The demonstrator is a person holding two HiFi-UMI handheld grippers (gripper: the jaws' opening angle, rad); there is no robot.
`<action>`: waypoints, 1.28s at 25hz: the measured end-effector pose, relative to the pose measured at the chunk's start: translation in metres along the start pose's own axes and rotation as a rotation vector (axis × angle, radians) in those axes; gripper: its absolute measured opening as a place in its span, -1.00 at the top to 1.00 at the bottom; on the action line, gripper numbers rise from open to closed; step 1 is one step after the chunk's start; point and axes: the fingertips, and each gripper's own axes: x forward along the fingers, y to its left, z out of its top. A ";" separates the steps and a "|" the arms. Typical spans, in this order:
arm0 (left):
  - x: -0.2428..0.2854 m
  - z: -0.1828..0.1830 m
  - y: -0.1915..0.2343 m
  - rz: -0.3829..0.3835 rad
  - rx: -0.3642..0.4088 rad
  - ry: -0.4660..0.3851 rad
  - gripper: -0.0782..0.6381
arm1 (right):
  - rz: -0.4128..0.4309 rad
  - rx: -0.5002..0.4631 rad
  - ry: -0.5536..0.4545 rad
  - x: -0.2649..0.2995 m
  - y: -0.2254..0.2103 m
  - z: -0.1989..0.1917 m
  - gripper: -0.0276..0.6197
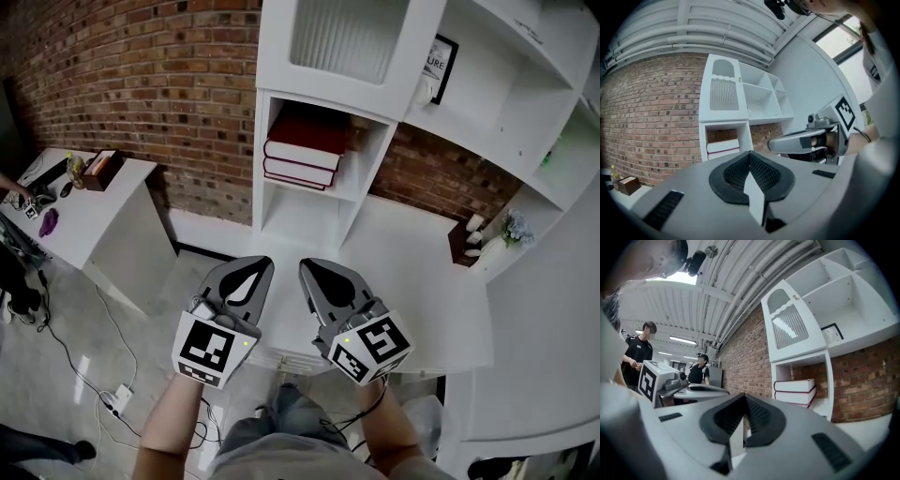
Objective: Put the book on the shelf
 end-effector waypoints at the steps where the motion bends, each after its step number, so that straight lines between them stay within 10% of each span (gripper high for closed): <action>1: -0.003 0.000 -0.002 -0.001 -0.003 0.001 0.75 | 0.002 -0.002 -0.002 -0.002 0.003 0.001 0.89; 32: -0.042 0.008 -0.040 -0.041 -0.064 -0.011 0.75 | 0.057 -0.007 0.007 -0.033 0.052 0.002 0.89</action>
